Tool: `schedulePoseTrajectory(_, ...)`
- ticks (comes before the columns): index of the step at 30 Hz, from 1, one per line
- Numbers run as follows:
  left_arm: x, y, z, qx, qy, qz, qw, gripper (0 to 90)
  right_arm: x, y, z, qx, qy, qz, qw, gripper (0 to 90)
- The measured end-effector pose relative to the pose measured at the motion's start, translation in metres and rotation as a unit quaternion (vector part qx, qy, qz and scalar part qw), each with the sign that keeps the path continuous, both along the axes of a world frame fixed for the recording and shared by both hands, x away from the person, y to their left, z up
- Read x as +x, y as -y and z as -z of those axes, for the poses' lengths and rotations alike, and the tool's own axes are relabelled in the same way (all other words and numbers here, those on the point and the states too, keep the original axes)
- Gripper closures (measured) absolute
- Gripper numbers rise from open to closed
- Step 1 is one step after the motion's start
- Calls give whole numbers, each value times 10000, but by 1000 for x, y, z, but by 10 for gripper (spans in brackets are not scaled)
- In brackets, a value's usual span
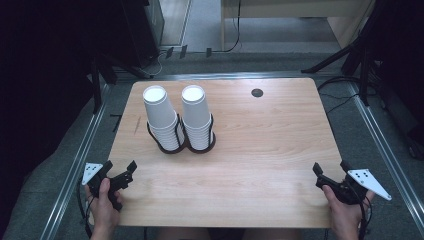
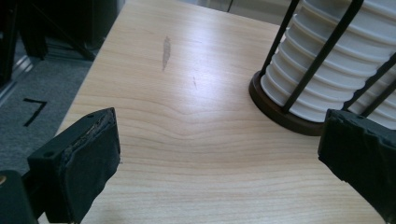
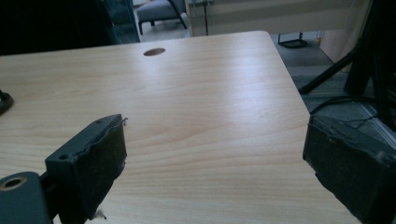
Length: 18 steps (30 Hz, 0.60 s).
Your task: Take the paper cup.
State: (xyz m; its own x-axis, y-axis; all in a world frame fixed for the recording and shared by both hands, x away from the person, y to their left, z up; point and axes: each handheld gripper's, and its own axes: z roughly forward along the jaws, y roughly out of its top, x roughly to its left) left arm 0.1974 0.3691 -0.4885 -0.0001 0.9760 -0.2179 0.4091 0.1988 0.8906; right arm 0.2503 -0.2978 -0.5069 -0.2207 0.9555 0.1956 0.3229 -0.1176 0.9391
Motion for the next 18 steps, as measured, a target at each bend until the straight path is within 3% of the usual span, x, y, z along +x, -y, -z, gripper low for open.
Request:
schedulePoseTrajectory(7,2,2,-1,3,47,19,10000,0,-3,-19,-10,-289,151,-142,9994,93)
schedulePoseTrajectory(18,6,13,-5,50,112,176,9998,0,2,-55,-39,-143,315,-624,9975,98)
